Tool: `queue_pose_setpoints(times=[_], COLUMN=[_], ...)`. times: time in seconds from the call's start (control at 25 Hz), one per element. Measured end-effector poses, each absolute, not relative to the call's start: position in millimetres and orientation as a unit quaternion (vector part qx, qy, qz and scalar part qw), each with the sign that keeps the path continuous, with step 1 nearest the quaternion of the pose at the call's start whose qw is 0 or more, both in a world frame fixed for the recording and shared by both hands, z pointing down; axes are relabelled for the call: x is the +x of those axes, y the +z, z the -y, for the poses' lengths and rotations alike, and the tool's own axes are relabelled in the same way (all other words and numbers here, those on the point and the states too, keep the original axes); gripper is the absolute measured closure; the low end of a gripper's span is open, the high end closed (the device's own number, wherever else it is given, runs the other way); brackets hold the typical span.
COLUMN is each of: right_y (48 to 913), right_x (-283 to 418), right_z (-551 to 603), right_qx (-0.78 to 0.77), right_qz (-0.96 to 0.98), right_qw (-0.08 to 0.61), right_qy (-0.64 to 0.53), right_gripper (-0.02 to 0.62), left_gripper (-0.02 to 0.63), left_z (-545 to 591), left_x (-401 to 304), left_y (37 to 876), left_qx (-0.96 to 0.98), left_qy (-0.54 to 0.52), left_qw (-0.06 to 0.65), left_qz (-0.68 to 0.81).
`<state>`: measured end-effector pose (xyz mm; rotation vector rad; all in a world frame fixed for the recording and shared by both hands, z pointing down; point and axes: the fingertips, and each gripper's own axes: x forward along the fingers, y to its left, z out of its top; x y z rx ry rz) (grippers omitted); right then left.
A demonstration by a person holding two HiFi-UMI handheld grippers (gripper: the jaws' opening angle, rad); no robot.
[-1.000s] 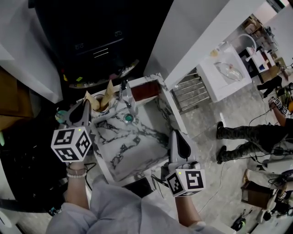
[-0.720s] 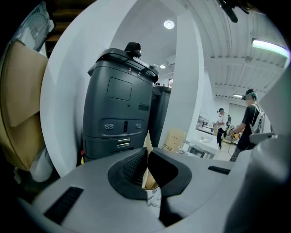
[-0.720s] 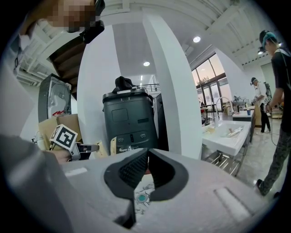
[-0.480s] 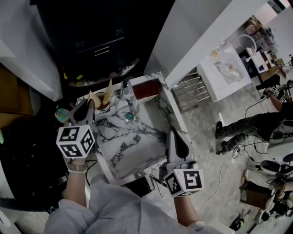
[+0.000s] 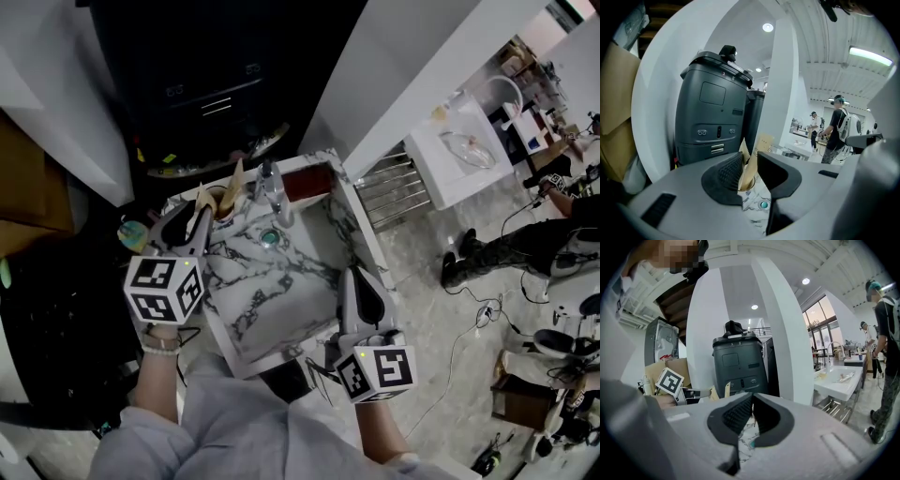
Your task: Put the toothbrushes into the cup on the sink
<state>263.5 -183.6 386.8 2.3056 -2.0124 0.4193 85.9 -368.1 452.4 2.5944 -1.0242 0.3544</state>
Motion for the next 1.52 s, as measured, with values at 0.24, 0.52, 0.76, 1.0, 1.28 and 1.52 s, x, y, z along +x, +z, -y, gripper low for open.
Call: queue_pose_setpoints(times=[0.24, 0.52, 0.76, 1.0, 1.28, 1.52], right_y=[376, 361, 348, 341, 334, 321], right_x=[240, 201, 167, 138, 117, 111], right_z=[183, 177, 166, 157, 147, 144], right_qx=[0.741, 0.732, 0.726, 0.722, 0.717, 0.700], right_qz=[0.659, 0.672, 0.679, 0.686, 0.692, 0.711], right_qw=[0.020, 0.013, 0.007, 0.000, -0.009, -0.013], right_qy=[0.127, 0.114, 0.103, 0.090, 0.083, 0.066], right_gripper=[0.594, 0.594, 0.594, 0.594, 0.594, 0.594], left_gripper=[0.526, 0.529, 0.598, 0.600, 0.600, 0.600], left_z=[351, 324, 300, 274, 246, 221], left_x=[72, 43, 13, -10, -33, -43], left_y=[432, 399, 373, 366, 356, 339], left_qx=[0.914, 0.920, 0.922, 0.926, 0.930, 0.928], left_qy=[0.113, 0.090, 0.065, 0.063, 0.059, 0.045], left_qw=[0.155, 0.144, 0.142, 0.144, 0.143, 0.136], left_qz=[0.356, 0.353, 0.353, 0.343, 0.335, 0.343])
